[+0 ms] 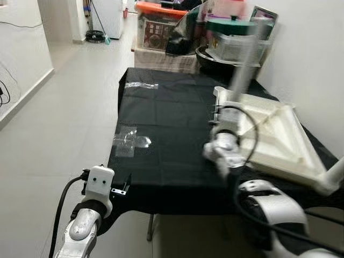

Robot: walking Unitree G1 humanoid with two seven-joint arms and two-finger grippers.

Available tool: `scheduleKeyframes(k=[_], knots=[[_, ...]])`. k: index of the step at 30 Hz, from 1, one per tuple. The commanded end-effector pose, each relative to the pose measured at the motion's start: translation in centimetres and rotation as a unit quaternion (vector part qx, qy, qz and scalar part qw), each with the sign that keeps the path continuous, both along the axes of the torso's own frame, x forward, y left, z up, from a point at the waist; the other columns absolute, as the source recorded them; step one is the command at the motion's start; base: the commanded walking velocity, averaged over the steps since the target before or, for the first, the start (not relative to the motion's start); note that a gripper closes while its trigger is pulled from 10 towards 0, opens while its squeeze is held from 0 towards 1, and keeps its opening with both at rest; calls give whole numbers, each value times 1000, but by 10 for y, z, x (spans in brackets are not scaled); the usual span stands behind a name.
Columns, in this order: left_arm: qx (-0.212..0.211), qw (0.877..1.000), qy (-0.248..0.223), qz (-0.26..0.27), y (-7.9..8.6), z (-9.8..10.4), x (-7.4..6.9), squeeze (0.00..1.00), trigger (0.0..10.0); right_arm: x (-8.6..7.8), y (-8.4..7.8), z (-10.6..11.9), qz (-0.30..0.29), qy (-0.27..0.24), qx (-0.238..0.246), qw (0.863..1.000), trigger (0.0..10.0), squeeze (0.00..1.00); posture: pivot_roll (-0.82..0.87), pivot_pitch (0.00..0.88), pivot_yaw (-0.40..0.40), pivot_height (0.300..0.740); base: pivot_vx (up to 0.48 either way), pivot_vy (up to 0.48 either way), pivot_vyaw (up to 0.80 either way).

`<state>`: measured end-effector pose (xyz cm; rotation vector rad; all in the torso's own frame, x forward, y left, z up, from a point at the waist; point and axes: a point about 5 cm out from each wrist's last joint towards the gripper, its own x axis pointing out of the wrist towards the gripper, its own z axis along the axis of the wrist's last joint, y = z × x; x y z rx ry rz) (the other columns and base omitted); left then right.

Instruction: Building children table

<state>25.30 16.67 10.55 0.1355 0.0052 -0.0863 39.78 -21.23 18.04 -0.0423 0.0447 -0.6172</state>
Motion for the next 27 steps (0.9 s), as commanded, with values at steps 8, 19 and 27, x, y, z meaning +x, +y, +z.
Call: scheduleKeyframes(k=[8, 19, 27], knots=[[6, 1000, 6, -12, -2, -3, 1, 0, 10000, -16, -61, 20, -143, -21, -32, 989, 0, 0, 64, 0, -122, 740, 0, 0, 0], [9, 1000, 6, -13, -1, -2, 2, 0, 10000, -6, -35, 15, -82, -5, -7, 997, 10000, 0, 71, 0, -126, 740, 0, 0, 0], [10, 1000, 6, -13, 0, -2, 1, 0, 10000, -4, -35, 21, -53, -34, 2, 998, 10000, 1000, 69, 0, -126, 740, 0, 0, 0]])
